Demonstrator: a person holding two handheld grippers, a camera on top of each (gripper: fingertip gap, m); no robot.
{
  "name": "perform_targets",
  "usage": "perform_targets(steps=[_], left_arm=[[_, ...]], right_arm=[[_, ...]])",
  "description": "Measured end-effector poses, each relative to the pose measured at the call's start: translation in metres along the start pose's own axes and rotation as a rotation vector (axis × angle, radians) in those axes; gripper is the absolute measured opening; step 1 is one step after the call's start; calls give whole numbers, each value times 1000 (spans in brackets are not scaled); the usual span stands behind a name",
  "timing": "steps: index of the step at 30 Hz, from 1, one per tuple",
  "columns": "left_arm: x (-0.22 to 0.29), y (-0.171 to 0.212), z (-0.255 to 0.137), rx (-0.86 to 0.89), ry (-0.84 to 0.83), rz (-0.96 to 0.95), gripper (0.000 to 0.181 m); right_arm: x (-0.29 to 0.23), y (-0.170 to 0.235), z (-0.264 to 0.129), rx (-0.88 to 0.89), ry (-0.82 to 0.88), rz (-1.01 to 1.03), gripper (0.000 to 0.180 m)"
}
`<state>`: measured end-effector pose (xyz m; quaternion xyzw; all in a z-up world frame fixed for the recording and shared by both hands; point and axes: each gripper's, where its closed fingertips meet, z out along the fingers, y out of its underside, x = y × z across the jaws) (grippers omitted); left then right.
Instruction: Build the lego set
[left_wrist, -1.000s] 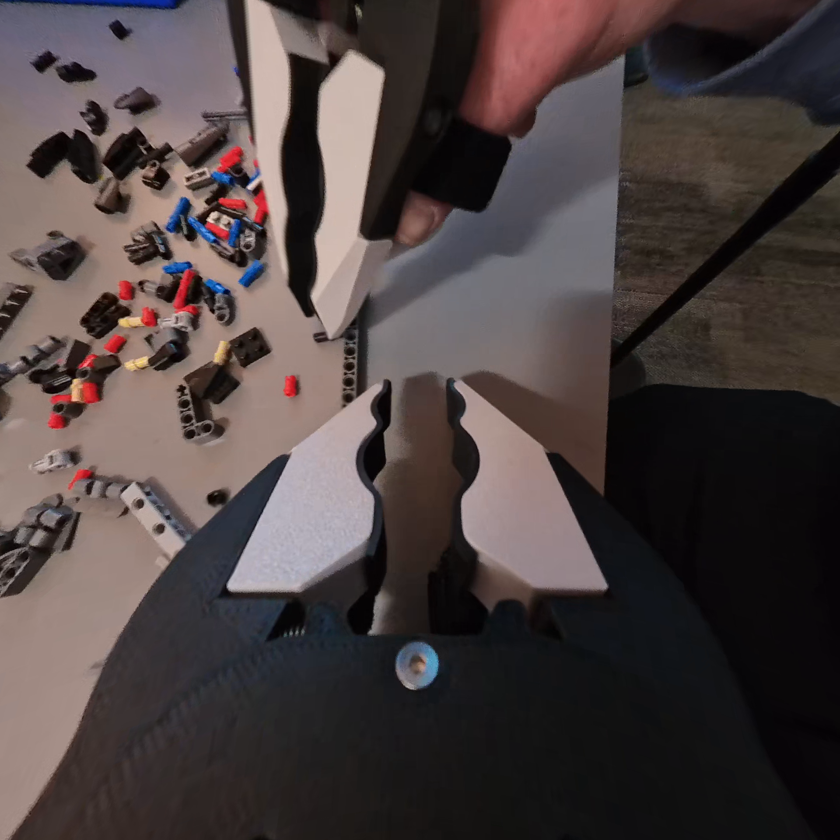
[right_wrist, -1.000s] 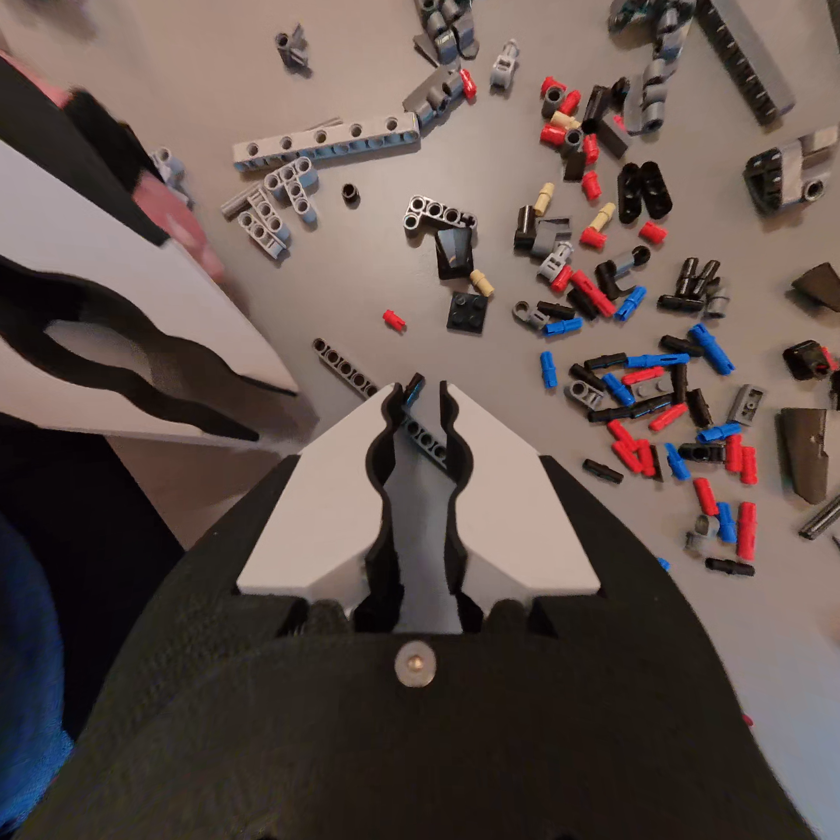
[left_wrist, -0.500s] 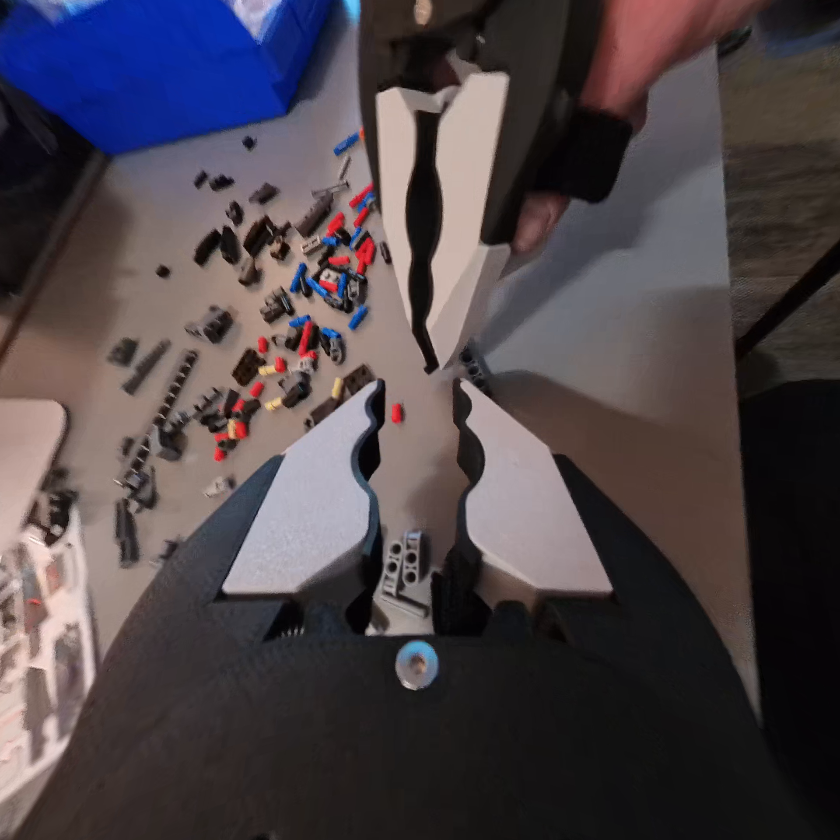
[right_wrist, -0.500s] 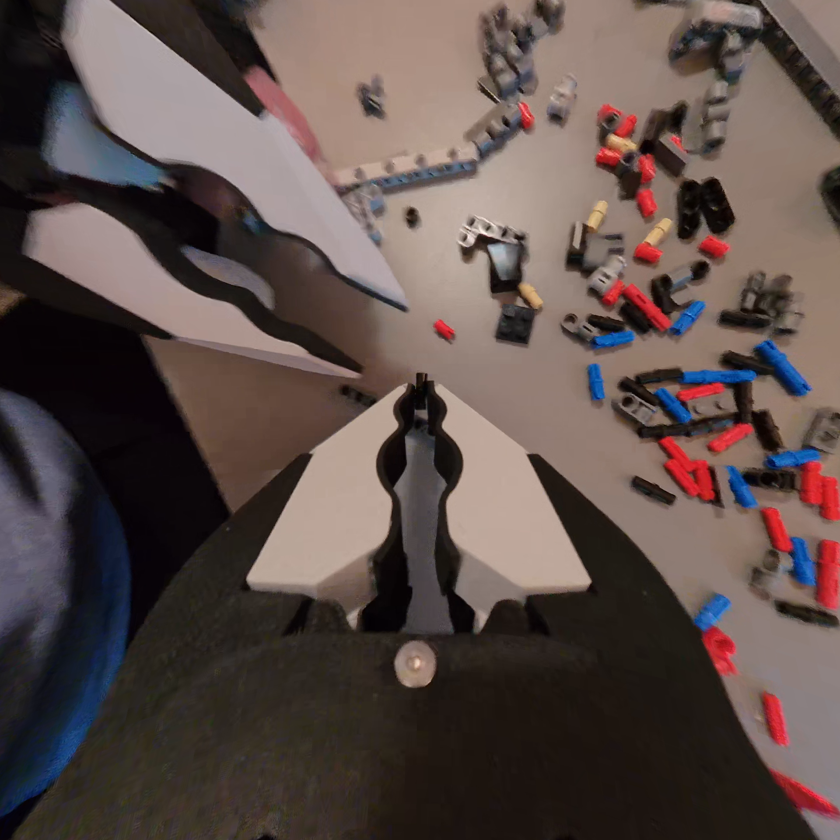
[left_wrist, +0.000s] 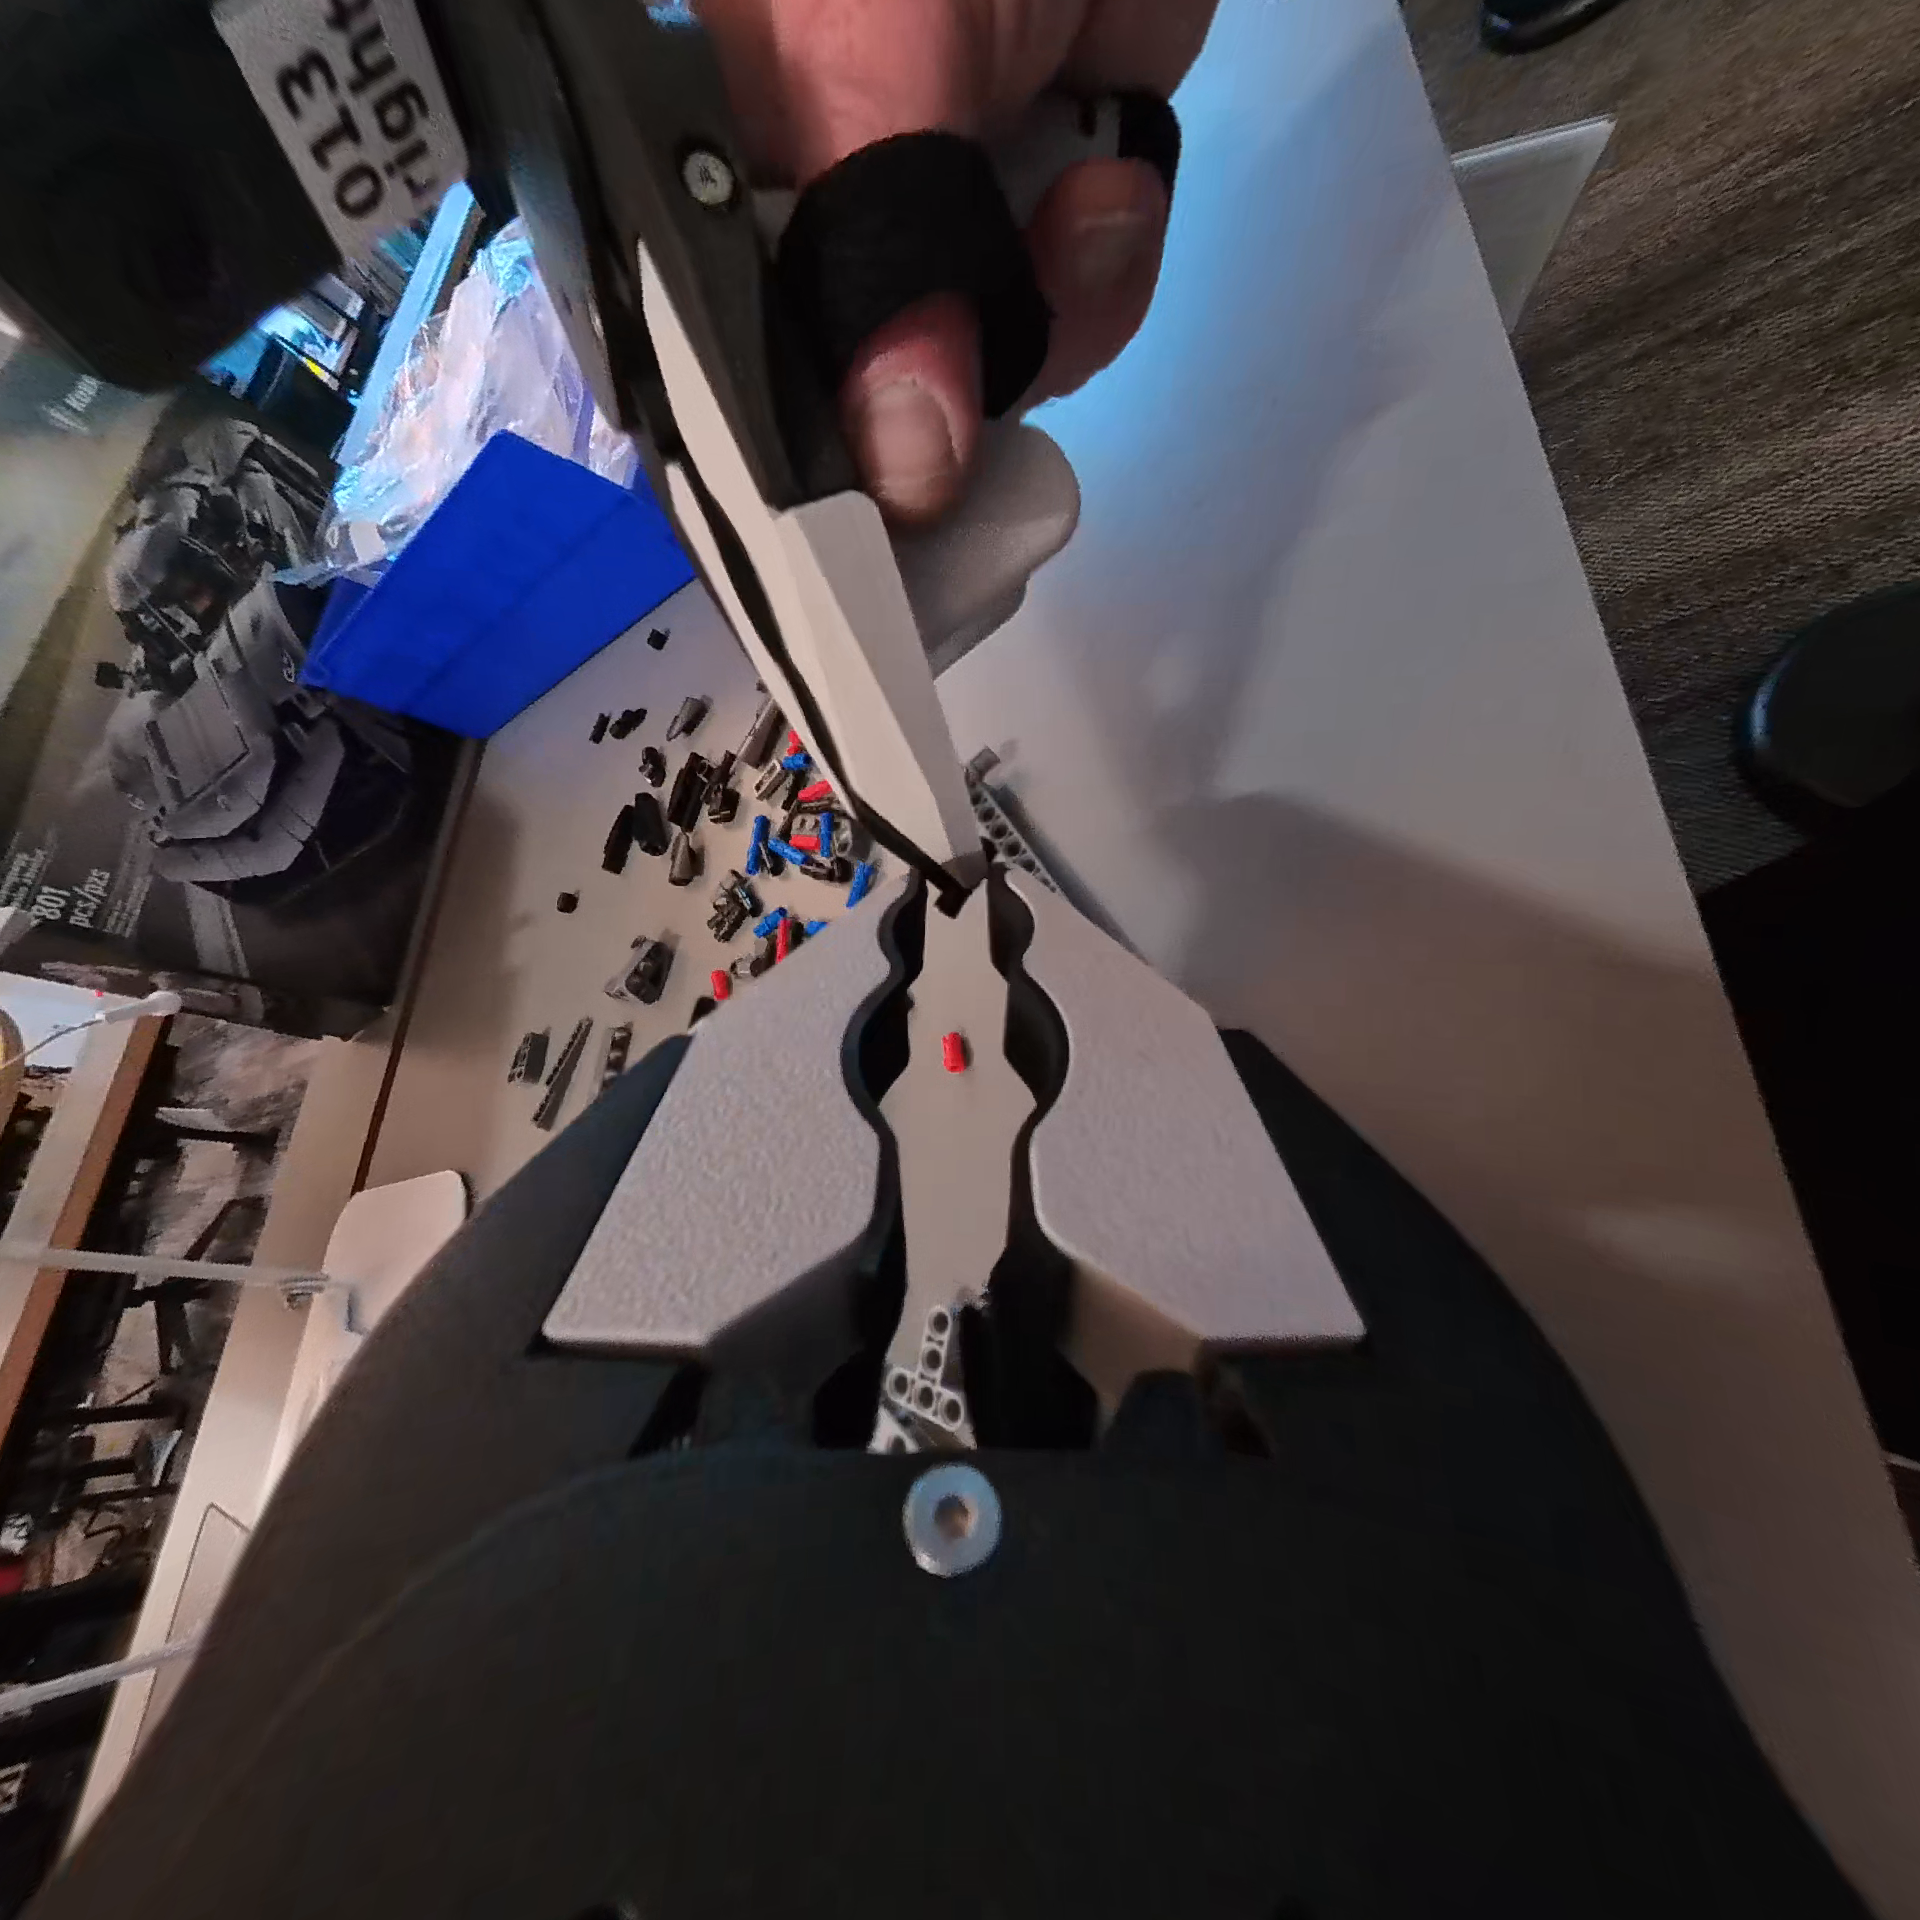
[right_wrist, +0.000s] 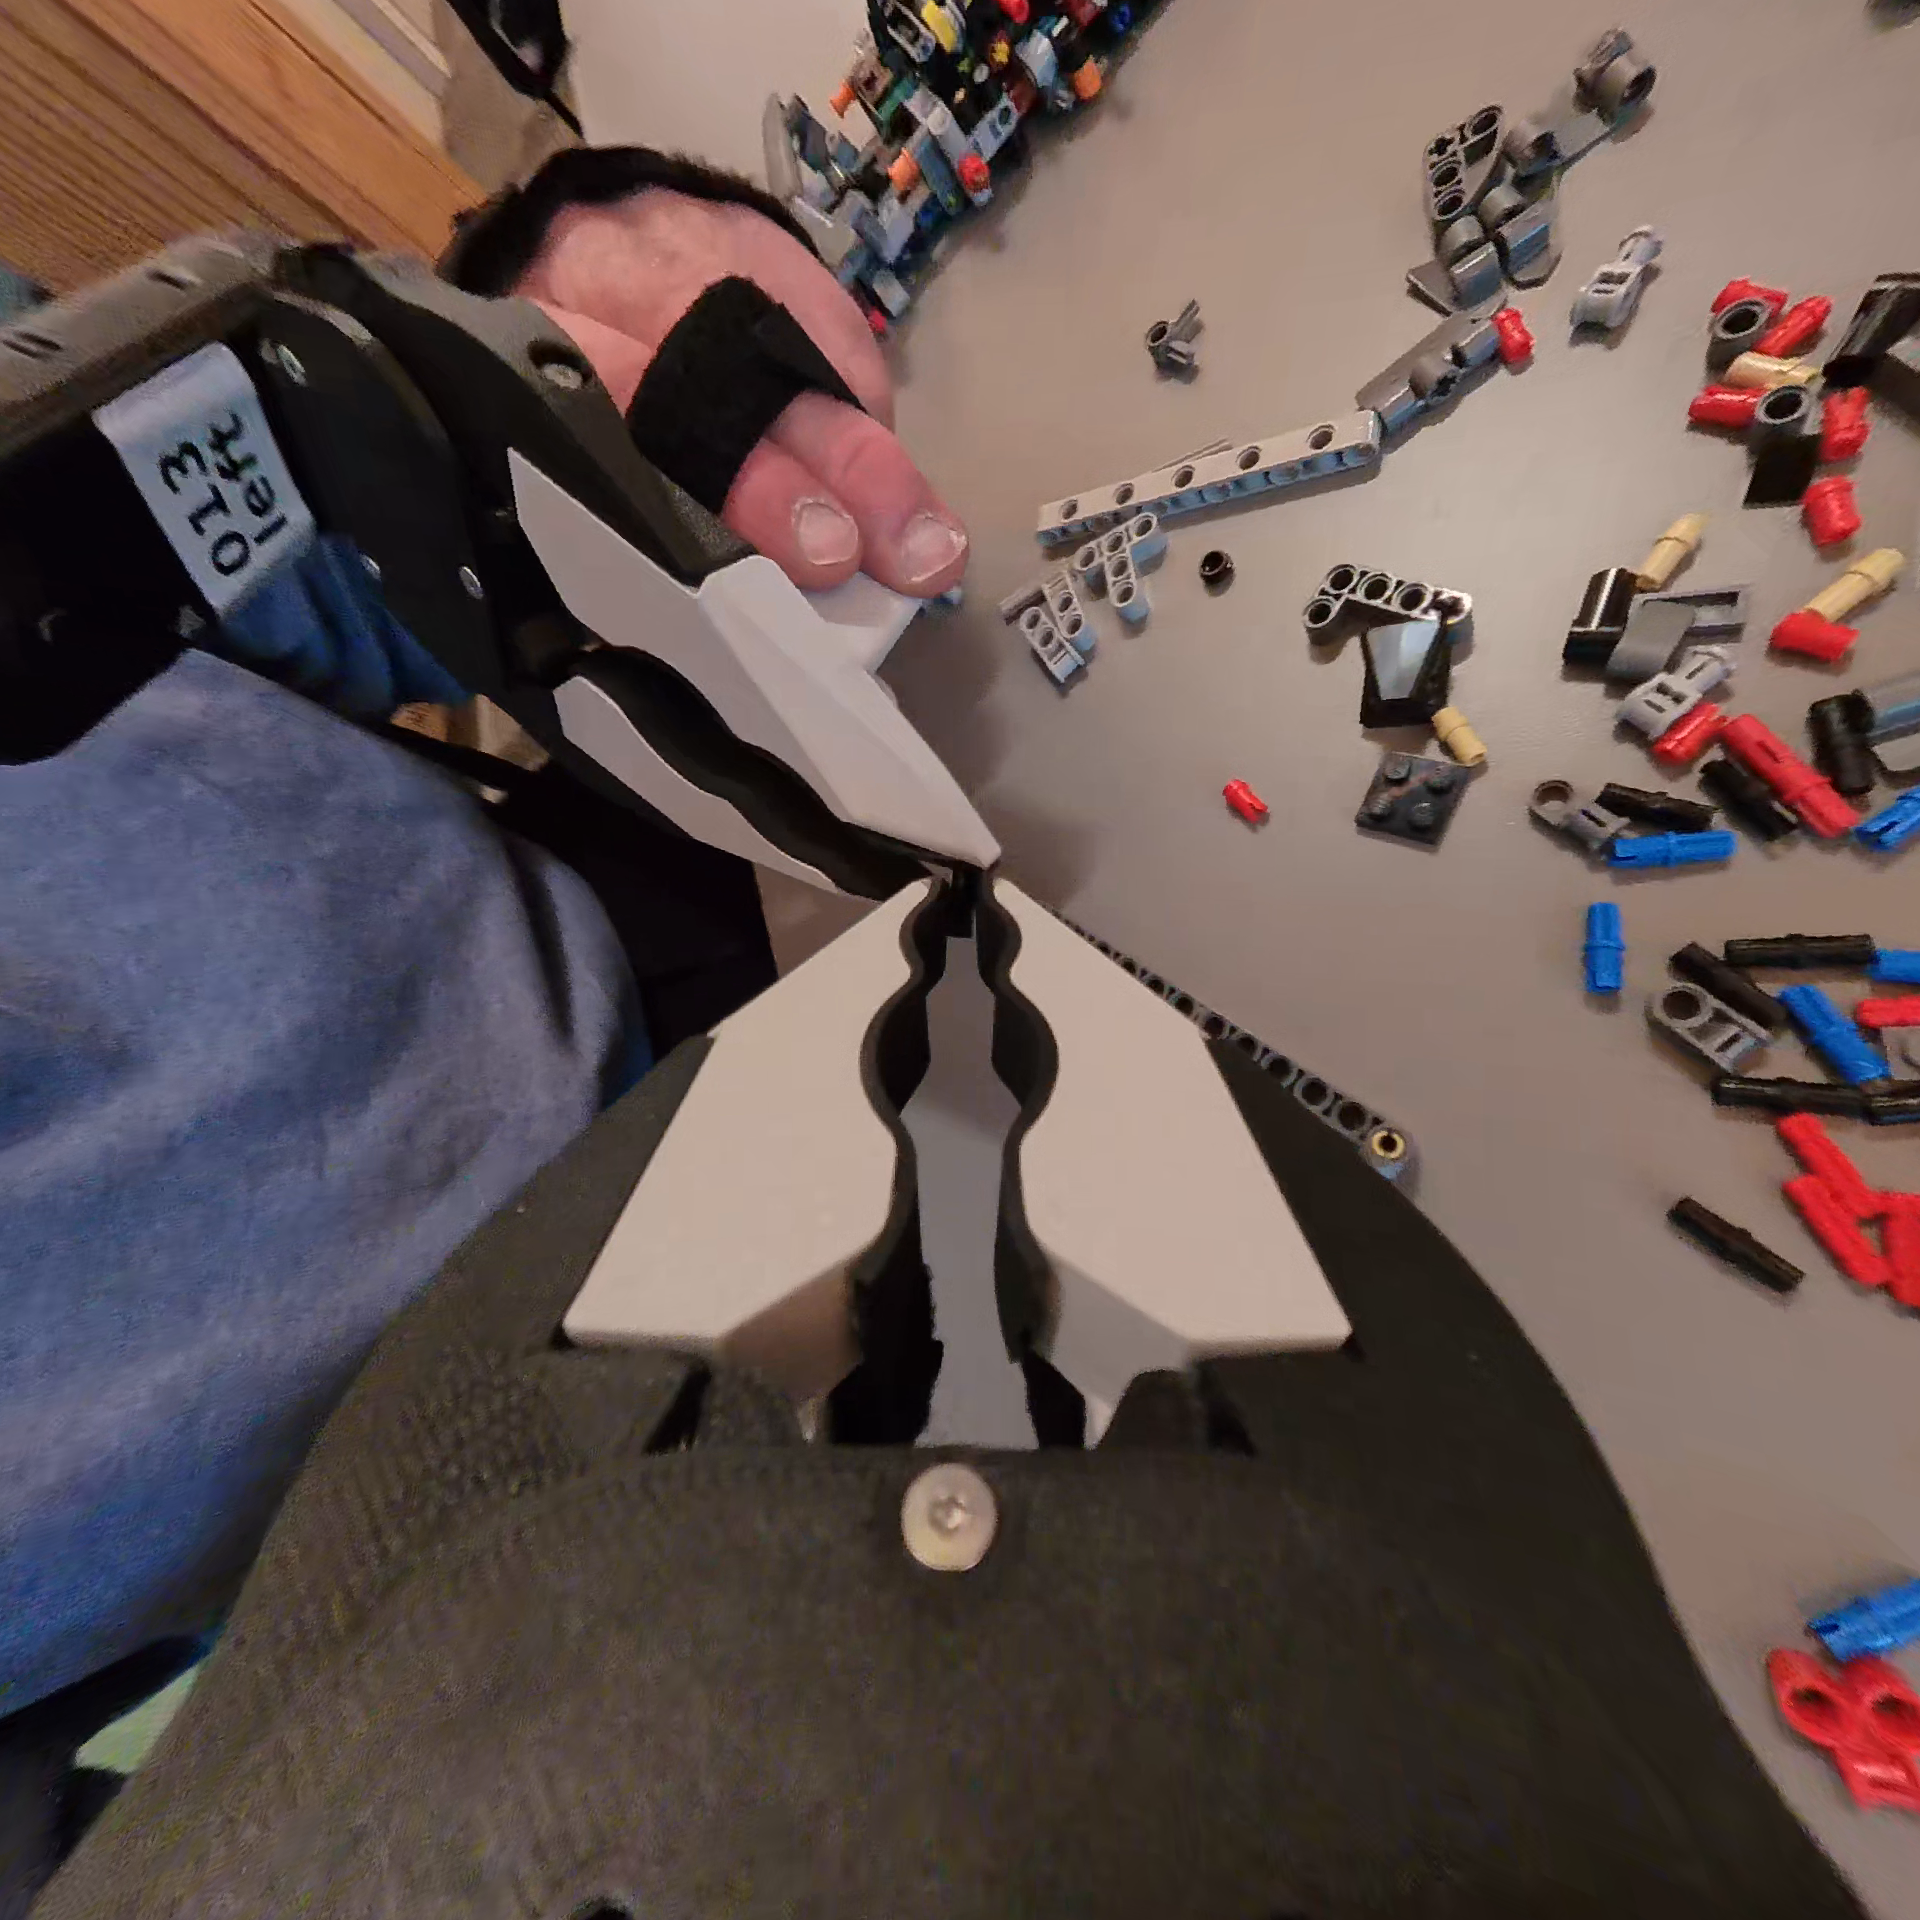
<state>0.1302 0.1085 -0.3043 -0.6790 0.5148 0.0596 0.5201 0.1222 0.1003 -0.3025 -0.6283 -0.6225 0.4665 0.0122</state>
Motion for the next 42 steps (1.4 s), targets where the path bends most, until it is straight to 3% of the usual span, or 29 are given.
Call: perform_targets(steps=[9, 11, 14, 27, 34, 39, 42], left_arm=[[-21, -6, -9, 37, -156, -49, 3], [-30, -6, -12, 45, -182, -109, 2], [-37, -6, -16, 67, -201, -152, 2], [-34, -18, -16, 82, -252, -53, 3], [-28, -5, -10, 11, -191, -166, 9], [21, 15, -6, -103, 85, -437, 26], [35, 25, -2, -153, 134, -505, 29]], right_arm=[[-5, -22, -11, 278, -155, 104, 3], [-2, -31, -16, 388, -135, 109, 13], [2, -29, -22, 425, -63, 61, 12], [-14, -34, -25, 508, -159, 77, 2], [-4, -28, -25, 441, 25, -34, 1], [3, -3, -13, 154, 240, -302, 1], [5, 9, 0, 4, 294, -430, 1]])
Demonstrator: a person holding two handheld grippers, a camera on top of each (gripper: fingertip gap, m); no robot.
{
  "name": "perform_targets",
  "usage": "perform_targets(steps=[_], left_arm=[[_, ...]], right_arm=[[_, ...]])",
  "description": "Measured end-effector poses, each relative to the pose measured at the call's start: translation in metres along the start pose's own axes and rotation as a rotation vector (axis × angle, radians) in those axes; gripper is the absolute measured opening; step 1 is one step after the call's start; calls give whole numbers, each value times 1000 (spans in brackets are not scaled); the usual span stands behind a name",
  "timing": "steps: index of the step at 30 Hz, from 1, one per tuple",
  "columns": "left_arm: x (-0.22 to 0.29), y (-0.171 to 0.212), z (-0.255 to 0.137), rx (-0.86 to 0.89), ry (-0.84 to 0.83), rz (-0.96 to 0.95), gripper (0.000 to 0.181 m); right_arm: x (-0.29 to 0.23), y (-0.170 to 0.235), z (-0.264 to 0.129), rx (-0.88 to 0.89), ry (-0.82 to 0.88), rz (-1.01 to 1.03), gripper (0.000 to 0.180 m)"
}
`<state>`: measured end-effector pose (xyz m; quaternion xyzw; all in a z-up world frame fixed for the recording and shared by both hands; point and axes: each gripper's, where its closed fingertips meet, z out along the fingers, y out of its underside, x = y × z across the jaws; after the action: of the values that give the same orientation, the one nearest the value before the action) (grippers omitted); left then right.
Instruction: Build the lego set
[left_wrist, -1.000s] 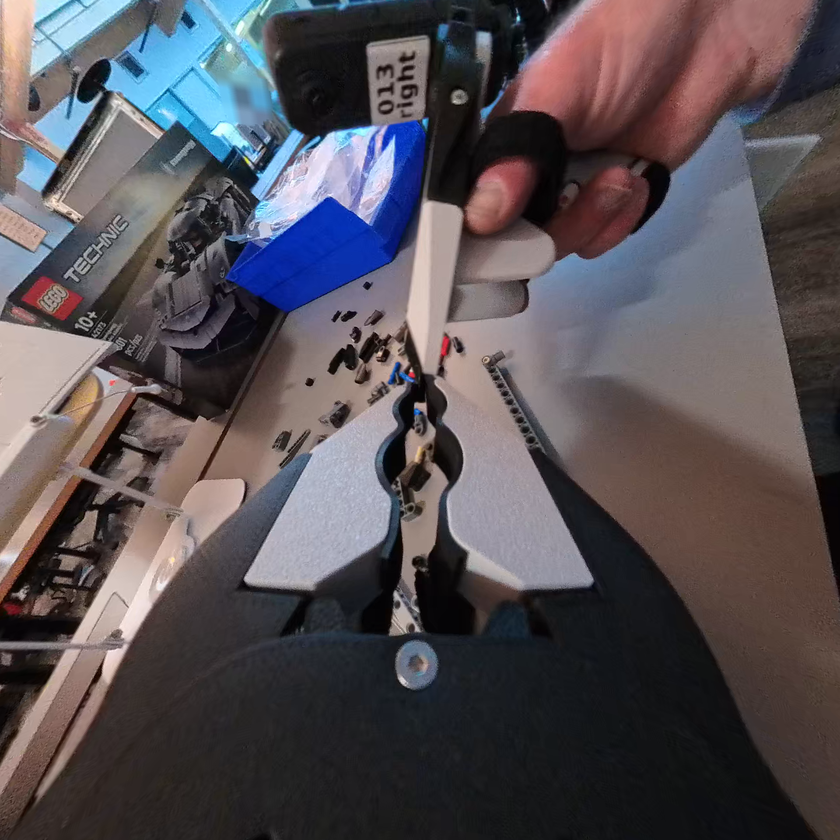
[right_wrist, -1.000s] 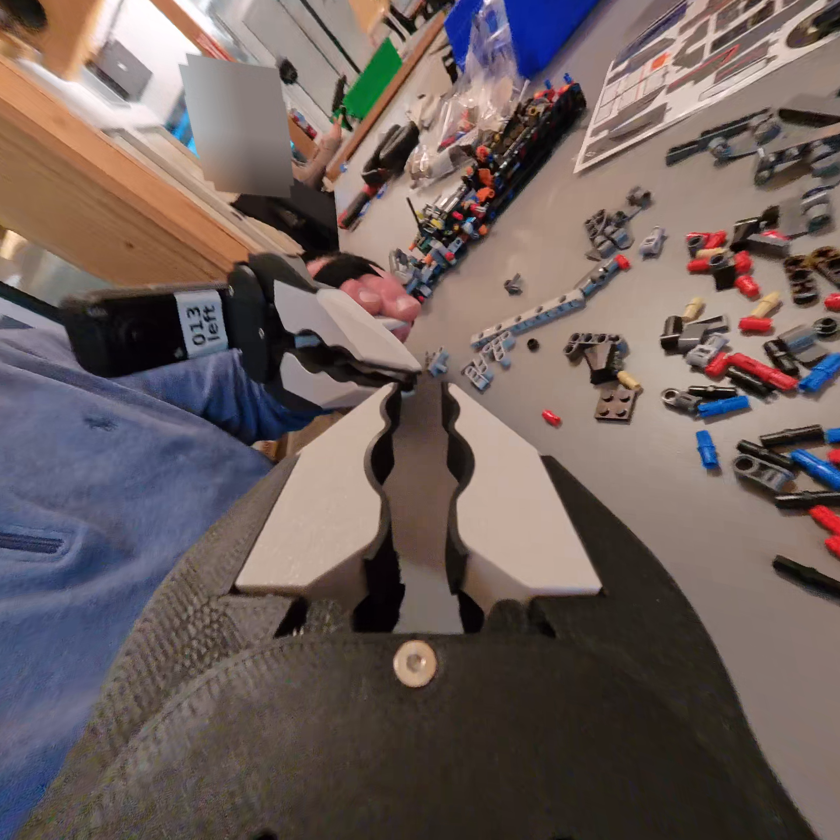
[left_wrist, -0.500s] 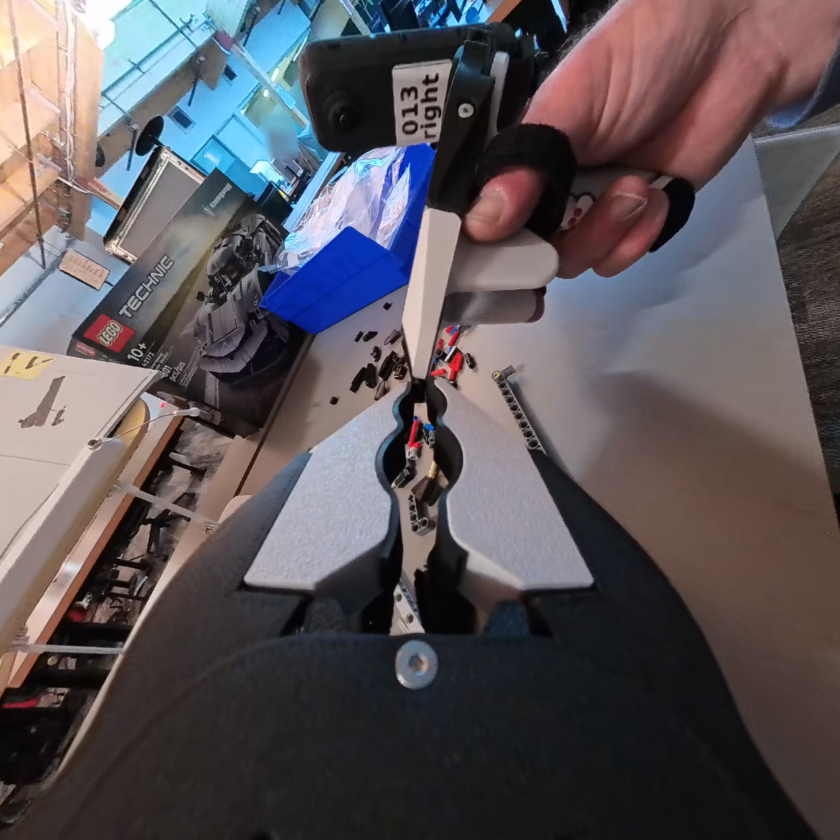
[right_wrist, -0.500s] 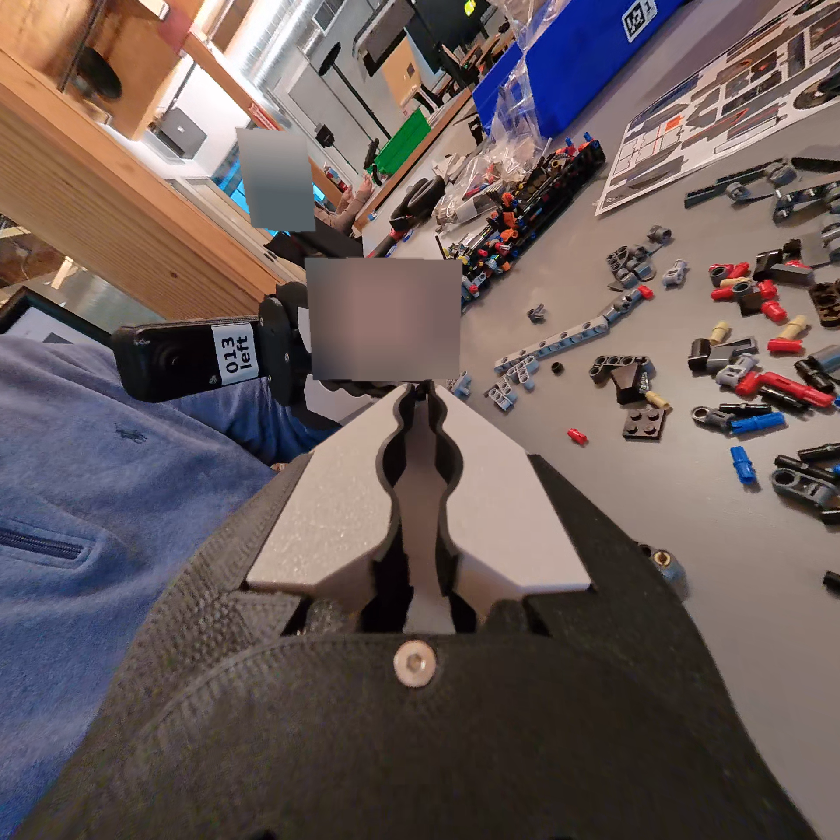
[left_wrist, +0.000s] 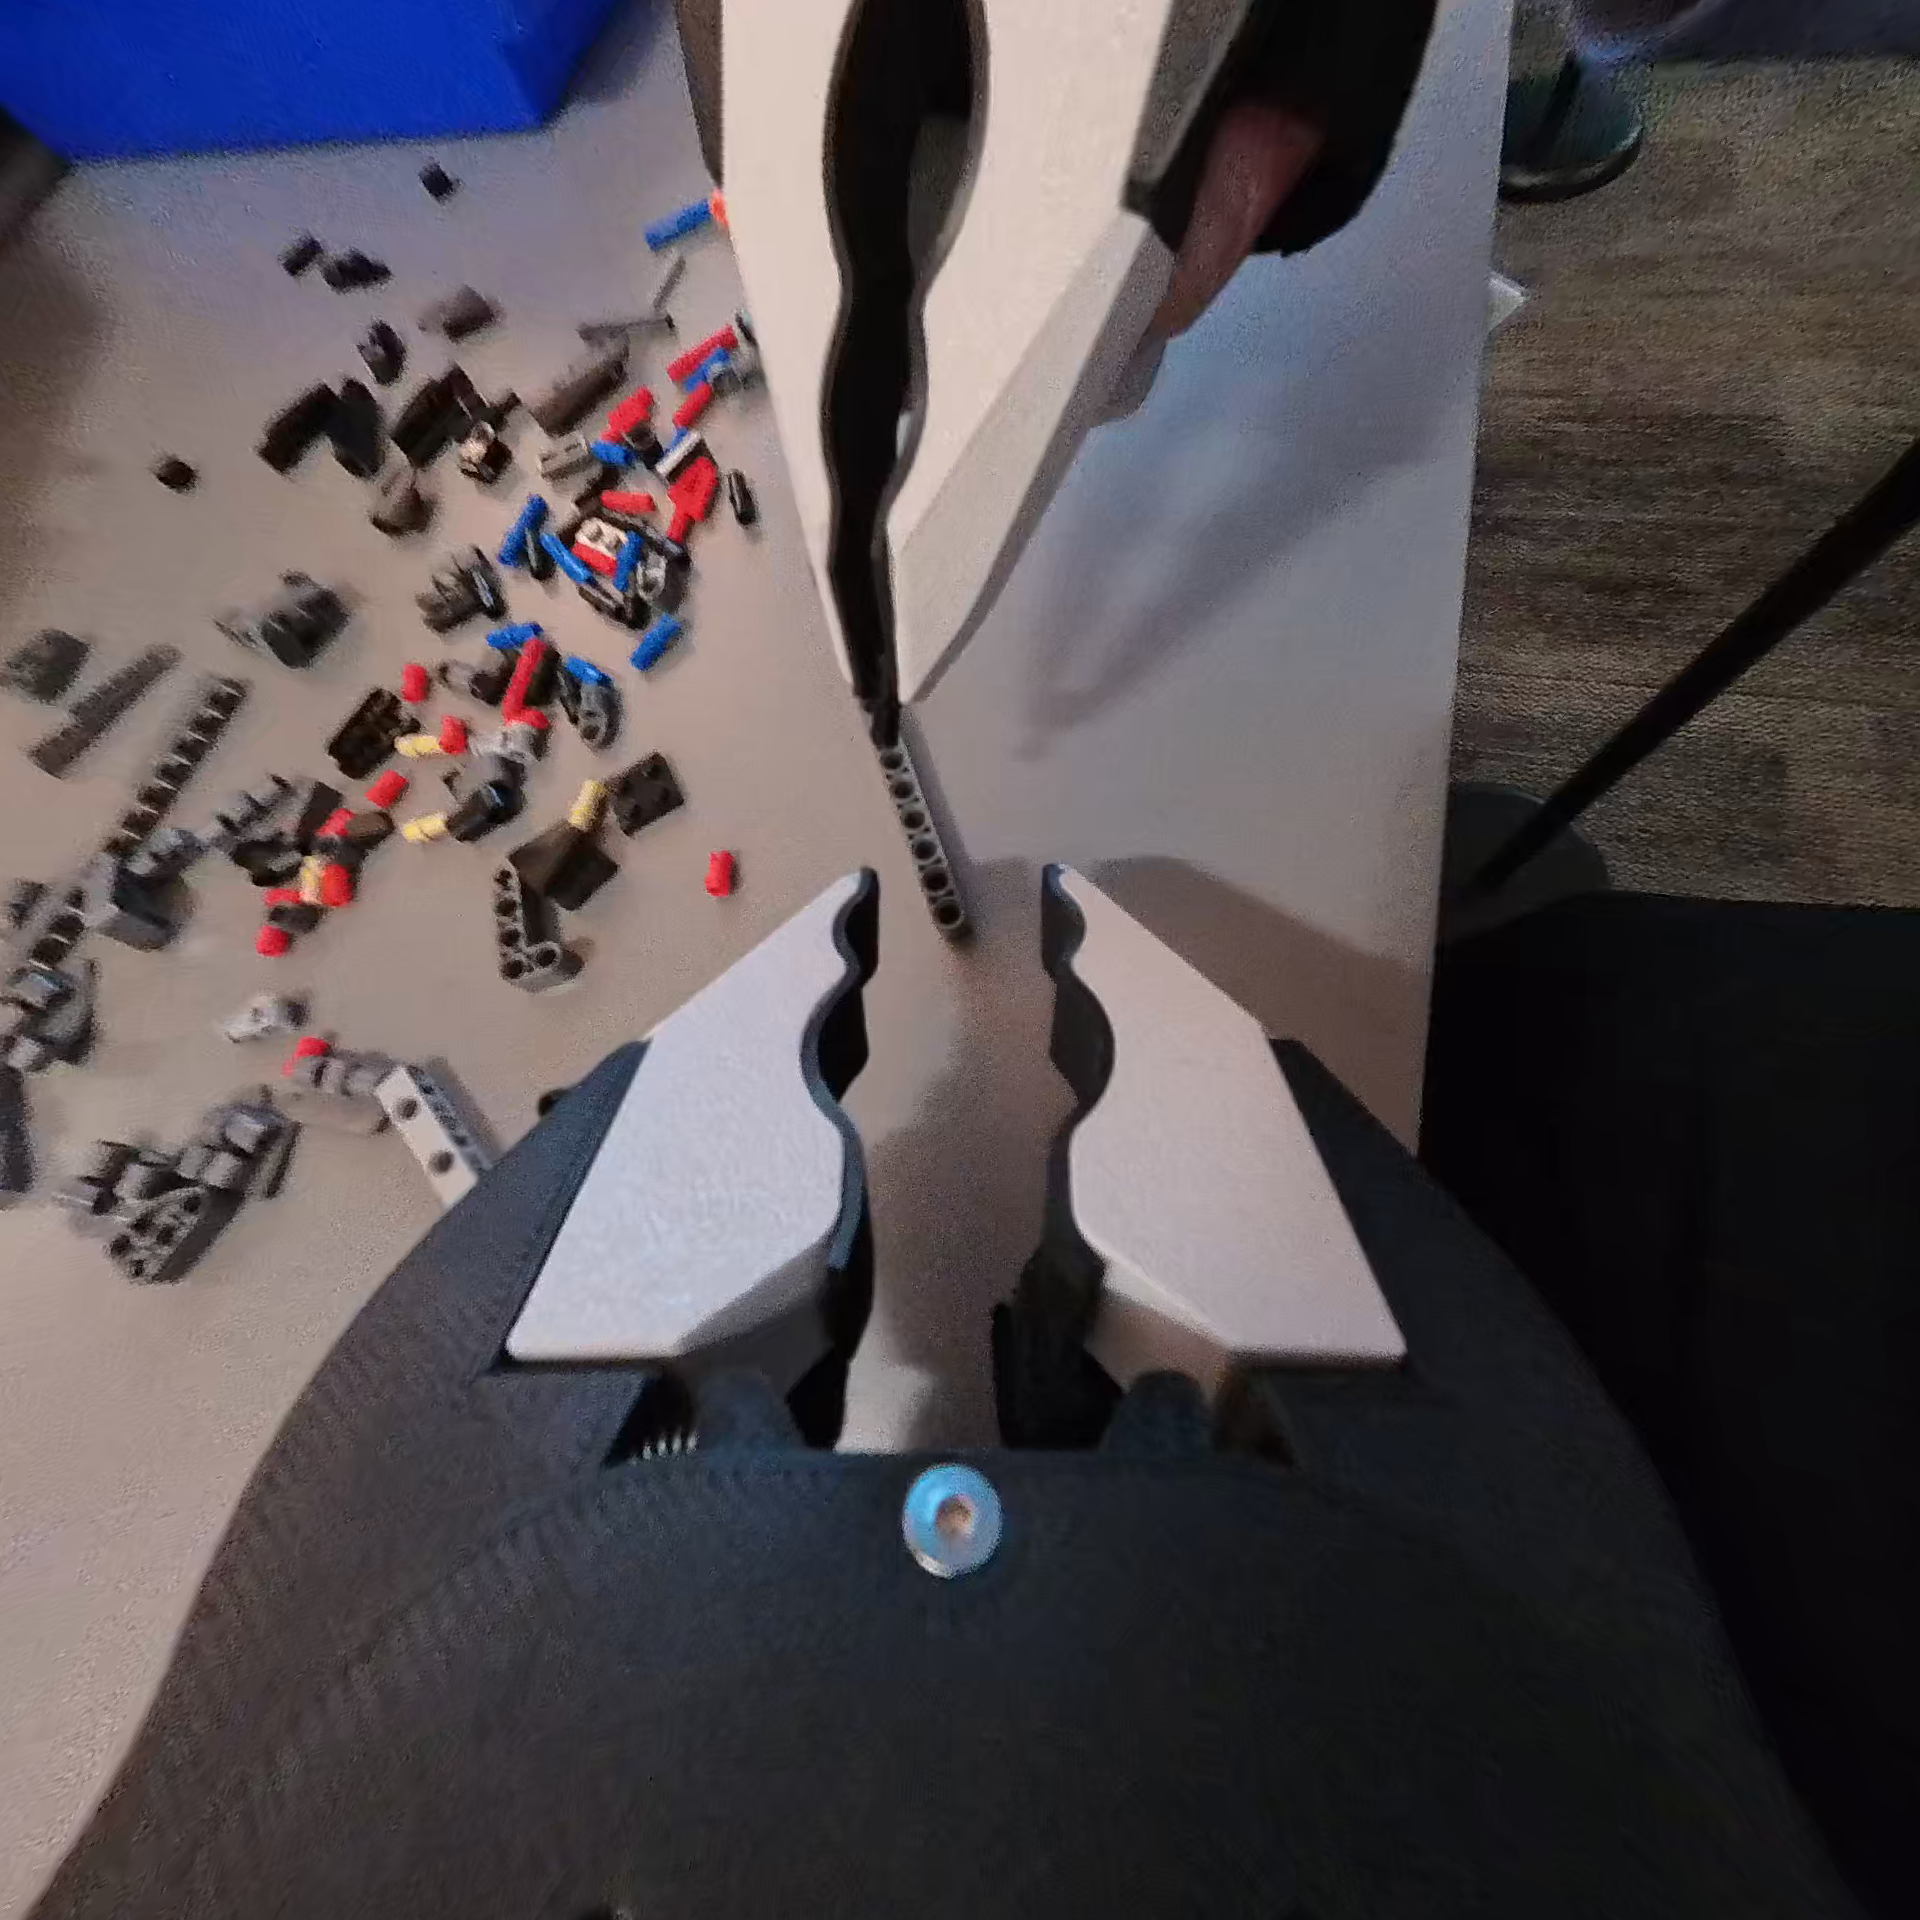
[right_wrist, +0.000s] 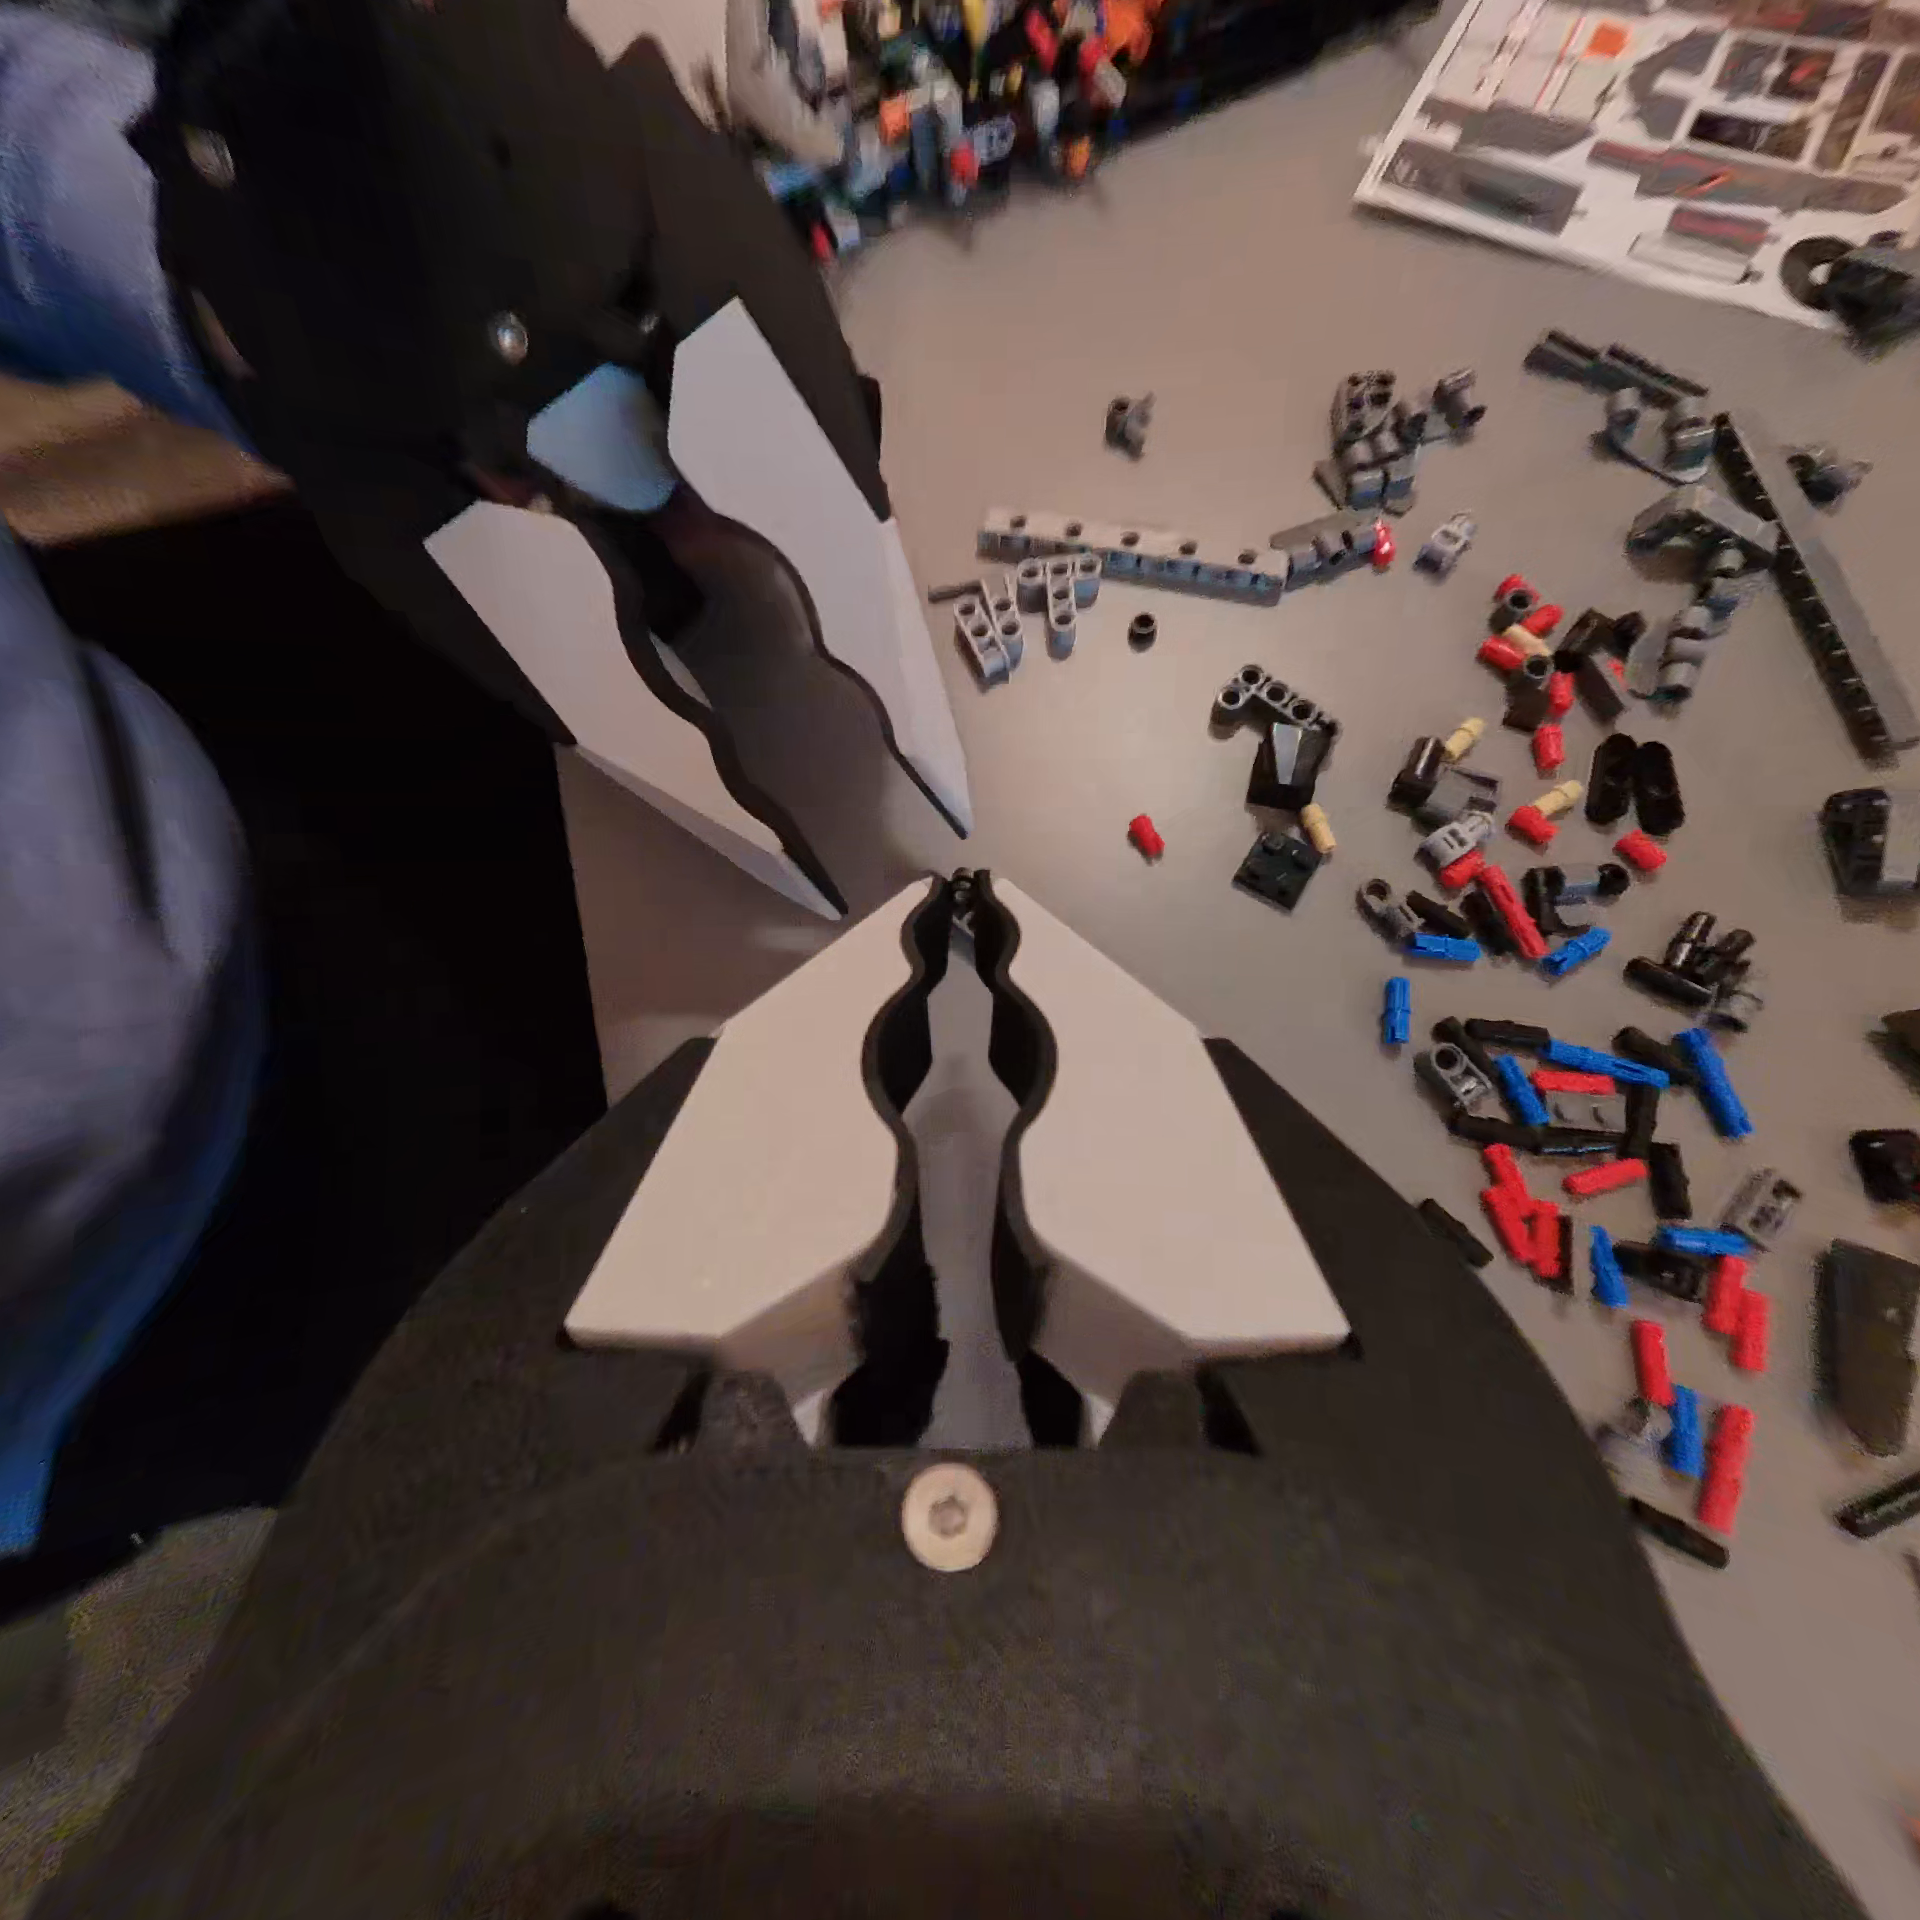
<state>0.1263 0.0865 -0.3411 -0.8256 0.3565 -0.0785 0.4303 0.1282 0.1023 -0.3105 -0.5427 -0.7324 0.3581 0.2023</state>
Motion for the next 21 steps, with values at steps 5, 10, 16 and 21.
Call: perform_targets(steps=[5, 10, 16, 21], left_arm=[[-3, 12, 14, -84, -8, -34, 18], [-6, 11, 21, -105, 35, -50, 6], [-10, 14, 18, -109, 76, -64, 17], [-9, 16, 15, -93, 70, -73, 12]], right_arm=[[-1, 12, 14, -130, 18, -116, 1], [-1, 13, 19, -175, 2, -162, 1], [2, 15, 26, -252, -7, -222, 1], [2, 20, 30, -322, -14, -269, 1]])
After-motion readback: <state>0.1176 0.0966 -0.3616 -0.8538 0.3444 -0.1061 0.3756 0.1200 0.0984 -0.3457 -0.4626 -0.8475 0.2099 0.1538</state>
